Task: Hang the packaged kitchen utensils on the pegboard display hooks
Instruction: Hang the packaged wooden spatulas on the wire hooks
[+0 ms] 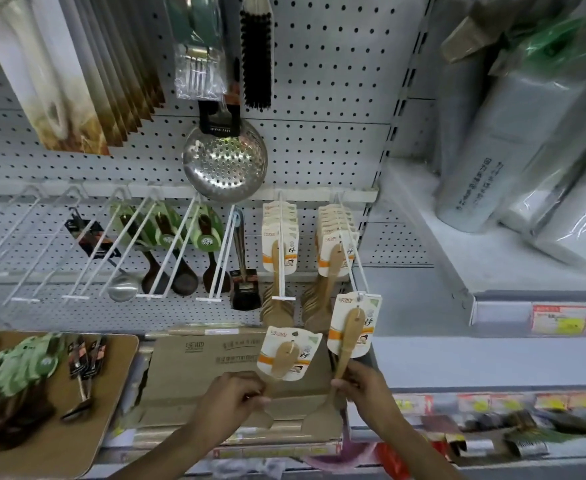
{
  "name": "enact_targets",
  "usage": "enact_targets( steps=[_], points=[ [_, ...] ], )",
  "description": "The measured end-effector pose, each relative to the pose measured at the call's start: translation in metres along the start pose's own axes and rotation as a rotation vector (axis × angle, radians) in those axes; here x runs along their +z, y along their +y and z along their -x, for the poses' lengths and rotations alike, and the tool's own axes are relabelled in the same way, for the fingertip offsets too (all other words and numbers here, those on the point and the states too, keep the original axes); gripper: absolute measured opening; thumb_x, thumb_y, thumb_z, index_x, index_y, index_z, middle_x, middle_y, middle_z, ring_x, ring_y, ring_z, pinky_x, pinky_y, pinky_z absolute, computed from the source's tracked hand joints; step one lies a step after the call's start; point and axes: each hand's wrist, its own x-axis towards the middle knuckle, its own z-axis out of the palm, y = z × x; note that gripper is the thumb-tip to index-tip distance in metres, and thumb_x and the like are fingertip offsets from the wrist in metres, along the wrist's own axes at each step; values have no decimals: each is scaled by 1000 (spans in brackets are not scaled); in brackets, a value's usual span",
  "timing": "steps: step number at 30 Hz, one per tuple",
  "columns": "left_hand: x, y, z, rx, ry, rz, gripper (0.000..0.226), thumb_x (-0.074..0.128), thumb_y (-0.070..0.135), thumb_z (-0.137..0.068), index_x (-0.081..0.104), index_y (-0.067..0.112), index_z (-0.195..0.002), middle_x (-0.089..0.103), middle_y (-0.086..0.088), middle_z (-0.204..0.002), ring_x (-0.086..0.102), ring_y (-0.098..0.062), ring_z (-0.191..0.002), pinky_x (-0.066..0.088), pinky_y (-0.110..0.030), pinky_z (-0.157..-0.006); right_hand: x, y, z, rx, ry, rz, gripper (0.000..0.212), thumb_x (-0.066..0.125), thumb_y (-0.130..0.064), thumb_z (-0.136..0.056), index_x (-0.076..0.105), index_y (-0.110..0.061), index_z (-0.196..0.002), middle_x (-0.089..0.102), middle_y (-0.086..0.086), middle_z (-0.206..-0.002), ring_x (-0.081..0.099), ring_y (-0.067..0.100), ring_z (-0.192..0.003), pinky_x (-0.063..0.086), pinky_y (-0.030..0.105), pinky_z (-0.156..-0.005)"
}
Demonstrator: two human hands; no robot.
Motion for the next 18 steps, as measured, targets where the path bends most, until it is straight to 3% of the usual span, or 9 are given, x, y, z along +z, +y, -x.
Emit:
enact_targets(
  steps=[3, 10, 12, 16, 18],
  points=[
    [2, 2, 0, -9, 12, 17, 31, 72, 48, -81, 56, 26, -67, 56, 16, -67, 58, -2, -65, 41, -21, -61, -1, 0, -5, -3, -14, -15, 23, 64, -3, -91, 62, -23, -82, 67, -24, -65, 60, -5, -62, 45, 11, -57],
    [1, 4, 7, -10, 21, 49, 25, 71, 44, -83, 59, 27, -69, 57, 22, -70, 57, 1, -67, 39, -17, -59, 1, 10, -22, 11, -50, -120, 27, 60, 9, -89, 64, -17, -82, 66, -14, -60, 58, -1, -56, 45, 13, -54],
    [-1, 5, 8, -8, 17, 58, 23, 70, 45, -83, 63, 27, -71, 60, 21, -74, 58, 2, -69, 40, -18, -60, 2, 11, -30, 55, -37, -162, 23, 59, 13, -88, 65, -9, -86, 69, -8, -66, 62, 2, -62, 49, 16, -57],
    [-6, 4, 10, -42, 31, 80, 23, 70, 44, -82, 64, 25, -72, 62, 16, -74, 60, -1, -71, 42, -20, -62, 0, 11, -56, 98, 23, -249, 21, 59, 11, -88, 70, -4, -97, 75, 9, -92, 67, 26, -89, 58, 36, -81],
    [-7, 2, 11, -61, 48, 78, 24, 69, 45, -82, 61, 26, -71, 61, 16, -73, 58, 0, -69, 42, -21, -62, -2, 7, -74, 156, 47, -386, 18, 55, 9, -90, 68, 3, -103, 72, 16, -96, 65, 30, -88, 56, 36, -76]
  ],
)
